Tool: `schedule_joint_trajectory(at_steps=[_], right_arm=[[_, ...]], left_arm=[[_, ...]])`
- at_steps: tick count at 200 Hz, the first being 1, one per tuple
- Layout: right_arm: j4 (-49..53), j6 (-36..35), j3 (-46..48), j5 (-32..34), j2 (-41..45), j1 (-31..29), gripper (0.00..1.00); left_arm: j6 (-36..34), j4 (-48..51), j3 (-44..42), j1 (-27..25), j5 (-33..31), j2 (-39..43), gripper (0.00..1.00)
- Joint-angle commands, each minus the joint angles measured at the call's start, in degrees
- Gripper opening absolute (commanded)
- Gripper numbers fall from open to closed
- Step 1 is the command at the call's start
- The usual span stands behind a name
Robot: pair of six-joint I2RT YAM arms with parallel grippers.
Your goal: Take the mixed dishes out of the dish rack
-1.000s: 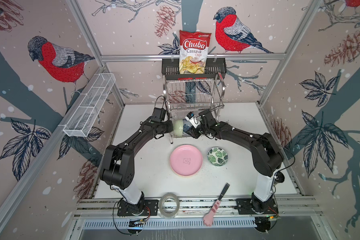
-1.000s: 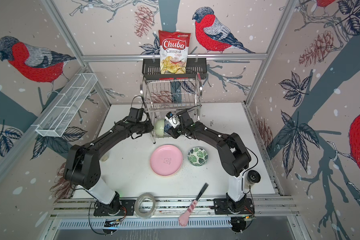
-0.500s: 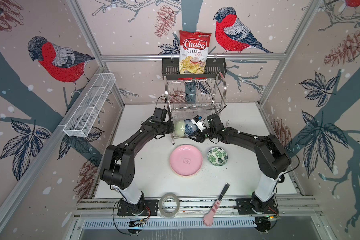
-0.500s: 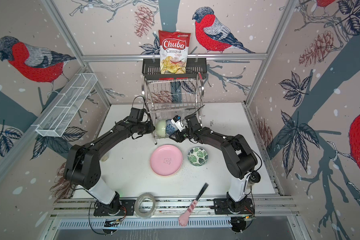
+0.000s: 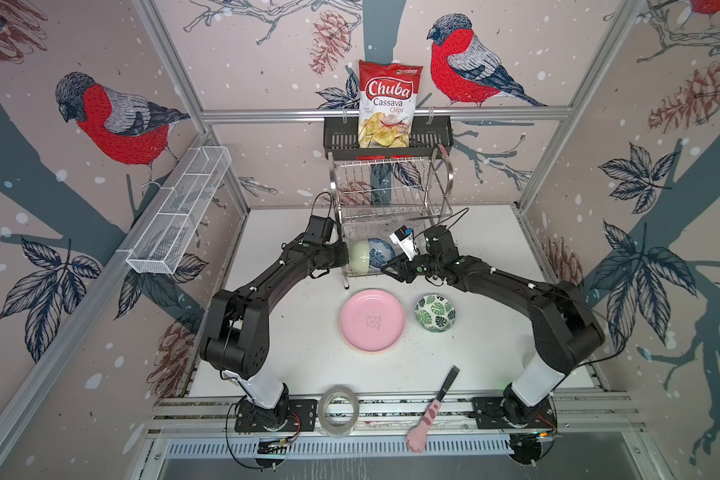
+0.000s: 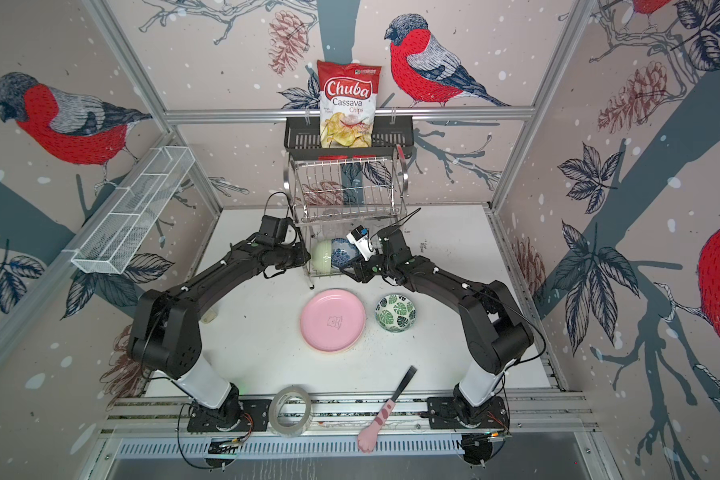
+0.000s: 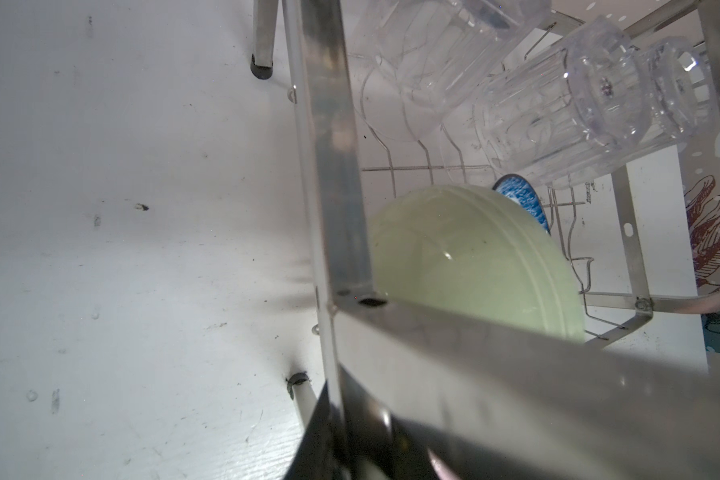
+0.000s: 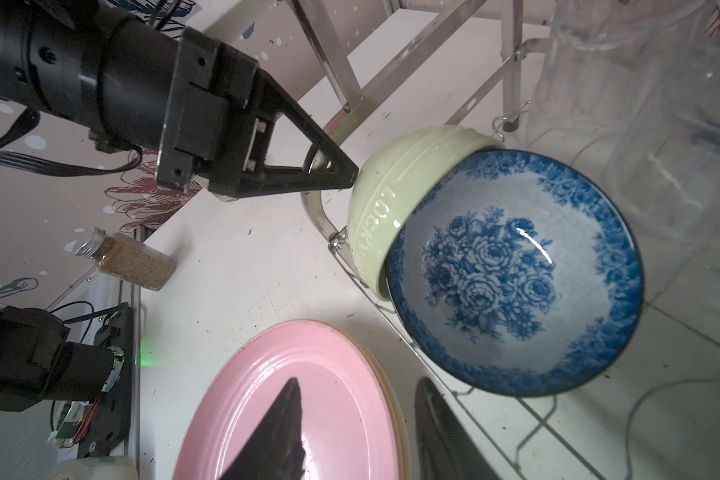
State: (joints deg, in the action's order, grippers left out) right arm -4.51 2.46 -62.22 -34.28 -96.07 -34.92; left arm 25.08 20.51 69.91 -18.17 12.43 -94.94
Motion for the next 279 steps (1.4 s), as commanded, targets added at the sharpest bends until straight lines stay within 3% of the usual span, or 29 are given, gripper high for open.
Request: schedule_joint_trajectory(at_steps=[1, 98, 212, 279], right_arm=[[1.7, -3.8, 0.1, 6.4, 1.1, -2.6, 0.45], [11.7, -17.2, -11.5, 24.8, -7.6, -7.9, 0.38], [17.3, -21.8, -23.2, 28.3, -19.1, -7.8, 0.33], [16.5, -22.1, -22.0, 28.9, -19.8, -7.4, 0.07]], left_arm=[[1.0, -2.0, 0.6, -0.4, 3.0, 0.3, 0.16], [0.5, -1.2, 1.5, -0.3, 2.8, -0.1, 0.16], [0.0, -0.6, 2.5, -0.3, 3.1, -1.0, 0.17], [-0.1, -0.5, 2.5, -0.4, 3.1, -1.0, 0.17]])
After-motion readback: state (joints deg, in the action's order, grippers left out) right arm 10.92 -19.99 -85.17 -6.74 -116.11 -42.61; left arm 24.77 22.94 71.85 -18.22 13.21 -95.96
